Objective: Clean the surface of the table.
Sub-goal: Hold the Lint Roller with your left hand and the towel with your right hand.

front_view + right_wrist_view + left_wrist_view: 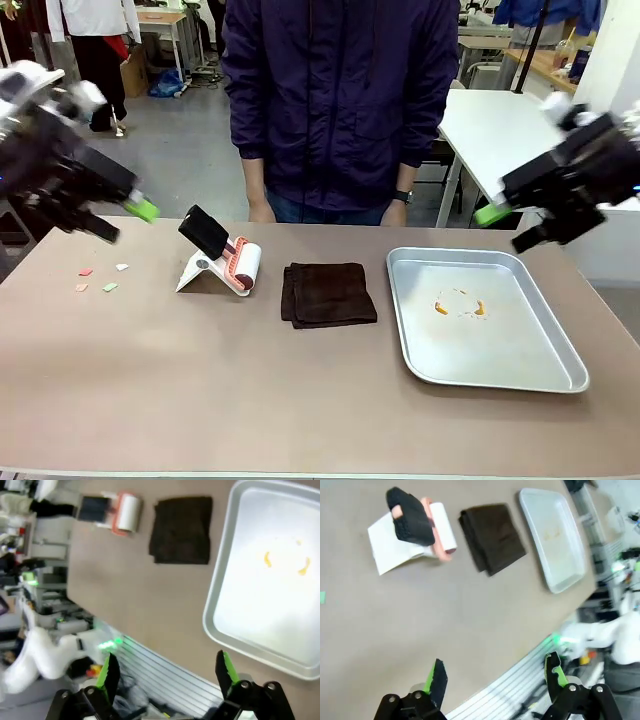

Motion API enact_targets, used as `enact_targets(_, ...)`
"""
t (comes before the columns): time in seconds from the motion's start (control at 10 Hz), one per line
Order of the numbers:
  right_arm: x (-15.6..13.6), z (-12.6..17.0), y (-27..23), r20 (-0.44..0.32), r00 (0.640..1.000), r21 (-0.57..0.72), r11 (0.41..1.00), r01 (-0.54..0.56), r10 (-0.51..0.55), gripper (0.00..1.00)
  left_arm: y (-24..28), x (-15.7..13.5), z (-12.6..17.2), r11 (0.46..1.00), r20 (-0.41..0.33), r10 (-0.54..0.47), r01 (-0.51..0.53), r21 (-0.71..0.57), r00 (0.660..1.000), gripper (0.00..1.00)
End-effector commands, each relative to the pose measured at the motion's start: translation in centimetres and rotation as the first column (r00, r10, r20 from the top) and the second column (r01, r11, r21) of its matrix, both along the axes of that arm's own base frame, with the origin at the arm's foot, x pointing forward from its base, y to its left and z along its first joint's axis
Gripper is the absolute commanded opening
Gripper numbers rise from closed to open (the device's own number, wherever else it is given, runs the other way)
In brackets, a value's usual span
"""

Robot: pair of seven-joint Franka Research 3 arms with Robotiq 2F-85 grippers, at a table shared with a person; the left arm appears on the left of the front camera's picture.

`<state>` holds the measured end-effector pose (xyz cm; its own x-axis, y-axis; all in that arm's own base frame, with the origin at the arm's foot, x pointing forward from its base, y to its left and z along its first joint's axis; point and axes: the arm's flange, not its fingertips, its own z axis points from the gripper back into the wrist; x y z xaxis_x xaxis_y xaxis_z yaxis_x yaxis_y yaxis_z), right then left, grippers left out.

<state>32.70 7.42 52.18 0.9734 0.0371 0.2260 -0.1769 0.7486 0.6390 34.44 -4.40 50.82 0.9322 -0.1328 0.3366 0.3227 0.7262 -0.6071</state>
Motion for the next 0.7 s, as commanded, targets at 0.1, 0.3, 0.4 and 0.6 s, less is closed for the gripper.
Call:
enact_targets(0.1, -3.1, -2.2, -8.9, 0.035, 0.985, 0.307, 0.94, 0.151, -0.169, 1.0, 10.1, -0.9, -2.1, 0.954, -0.029, 0.119, -0.122, -0.275, 0.993, 1.0)
enact_targets(0.3, -4.0, -4.2, -14.9, 0.019, 0.955, 0.476, 0.843, 0.251, -0.295, 1.0, 17.0, -3.0, -5.1, 0.859, -0.078, 0.292, -0.297, -0.417, 0.953, 1.0)
enact_targets(0.4, -4.2, -5.3, -17.1, -0.002, 0.94, 0.525, 0.8, 0.292, -0.342, 1.0, 18.3, -3.9, -6.7, 0.817, -0.108, 0.343, -0.353, -0.455, 0.933, 1.0)
enact_targets(0.6, -4.6, -7.8, -20.6, -0.088, 0.906, 0.549, 0.738, 0.391, -0.414, 1.0, 18.1, -5.0, -8.8, 0.729, -0.139, 0.421, -0.425, -0.536, 0.897, 1.0)
